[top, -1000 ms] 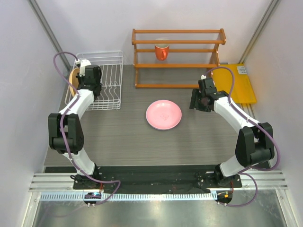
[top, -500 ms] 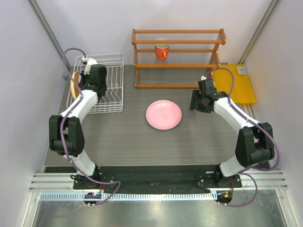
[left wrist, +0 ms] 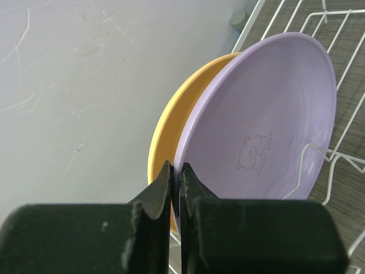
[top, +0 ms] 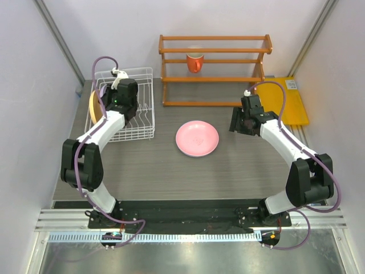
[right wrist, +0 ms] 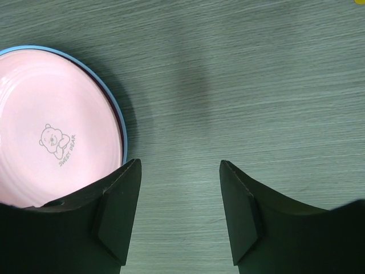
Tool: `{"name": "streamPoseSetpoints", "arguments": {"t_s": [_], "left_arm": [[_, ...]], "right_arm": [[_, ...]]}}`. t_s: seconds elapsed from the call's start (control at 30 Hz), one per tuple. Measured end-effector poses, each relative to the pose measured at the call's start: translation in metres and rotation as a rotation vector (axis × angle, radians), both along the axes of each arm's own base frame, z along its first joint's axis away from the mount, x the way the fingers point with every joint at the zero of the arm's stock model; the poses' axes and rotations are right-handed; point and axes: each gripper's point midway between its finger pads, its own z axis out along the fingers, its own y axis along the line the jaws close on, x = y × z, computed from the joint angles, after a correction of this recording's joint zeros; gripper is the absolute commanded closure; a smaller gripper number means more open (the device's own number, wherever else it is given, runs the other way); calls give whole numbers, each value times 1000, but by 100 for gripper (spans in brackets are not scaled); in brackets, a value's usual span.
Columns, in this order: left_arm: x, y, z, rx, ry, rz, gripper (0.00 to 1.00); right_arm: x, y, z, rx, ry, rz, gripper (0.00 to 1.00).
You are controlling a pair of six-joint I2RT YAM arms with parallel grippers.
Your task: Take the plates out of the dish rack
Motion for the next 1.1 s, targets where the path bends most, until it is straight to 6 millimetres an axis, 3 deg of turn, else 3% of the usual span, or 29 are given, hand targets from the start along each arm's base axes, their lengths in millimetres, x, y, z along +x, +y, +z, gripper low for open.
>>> {"name": "streamPoseSetpoints", "arguments": {"t_s": [0.43, 0.6, 0.73, 1.1], "left_arm": [[-4, 4, 4, 33, 13, 27, 100], [-3, 2, -3, 52, 40, 32, 100], [-1, -4, -15, 77, 66, 42, 100], [1, -34, -10, 151, 35, 58, 100]], "right_arm": [[-1, 2, 2, 9, -4, 6, 37], [-1, 2, 2, 9, -4, 6, 37], [-1, 1, 1, 8, -3, 6, 37], [-6, -1, -6, -7, 16, 13, 37]]}}
